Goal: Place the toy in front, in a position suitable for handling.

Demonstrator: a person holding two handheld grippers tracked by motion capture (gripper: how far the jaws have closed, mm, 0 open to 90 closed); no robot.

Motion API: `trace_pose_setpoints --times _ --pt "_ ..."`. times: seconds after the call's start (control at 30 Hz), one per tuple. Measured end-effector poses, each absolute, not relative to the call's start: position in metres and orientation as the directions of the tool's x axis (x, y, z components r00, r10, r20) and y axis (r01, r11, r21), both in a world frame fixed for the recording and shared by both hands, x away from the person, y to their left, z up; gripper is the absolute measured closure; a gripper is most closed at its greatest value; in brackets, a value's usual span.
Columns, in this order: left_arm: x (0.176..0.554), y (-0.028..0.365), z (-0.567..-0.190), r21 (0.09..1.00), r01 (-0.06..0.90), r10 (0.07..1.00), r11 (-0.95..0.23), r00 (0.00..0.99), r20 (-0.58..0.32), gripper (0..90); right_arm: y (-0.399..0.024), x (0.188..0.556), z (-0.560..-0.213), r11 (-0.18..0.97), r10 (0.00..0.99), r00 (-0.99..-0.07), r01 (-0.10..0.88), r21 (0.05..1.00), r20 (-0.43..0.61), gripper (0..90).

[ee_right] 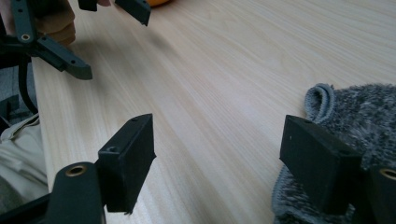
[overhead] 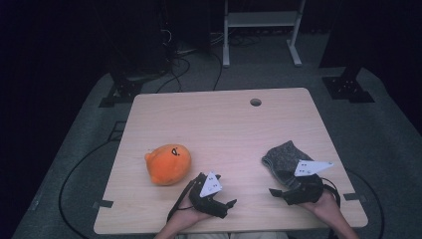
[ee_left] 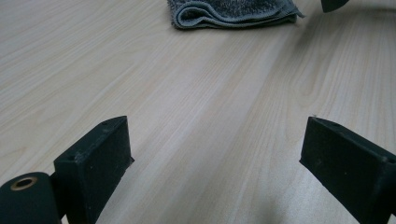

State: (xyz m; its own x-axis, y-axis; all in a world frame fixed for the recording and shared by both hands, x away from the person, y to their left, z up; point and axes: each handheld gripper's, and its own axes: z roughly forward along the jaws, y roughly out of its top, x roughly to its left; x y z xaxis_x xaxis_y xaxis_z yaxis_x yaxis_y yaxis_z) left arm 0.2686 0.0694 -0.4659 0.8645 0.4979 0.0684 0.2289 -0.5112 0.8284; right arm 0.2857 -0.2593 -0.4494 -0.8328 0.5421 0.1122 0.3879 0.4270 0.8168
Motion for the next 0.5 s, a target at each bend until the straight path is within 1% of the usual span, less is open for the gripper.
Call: trace_pose_setpoints --times 0.5 --pt "0.265 0.077 -0.443 0.848 0.158 0.487 -0.506 0.864 0.129 7.8 -0.258 0.287 -0.449 0.43 0.541 -0.834 0.389 0.815 0.113 25.6"
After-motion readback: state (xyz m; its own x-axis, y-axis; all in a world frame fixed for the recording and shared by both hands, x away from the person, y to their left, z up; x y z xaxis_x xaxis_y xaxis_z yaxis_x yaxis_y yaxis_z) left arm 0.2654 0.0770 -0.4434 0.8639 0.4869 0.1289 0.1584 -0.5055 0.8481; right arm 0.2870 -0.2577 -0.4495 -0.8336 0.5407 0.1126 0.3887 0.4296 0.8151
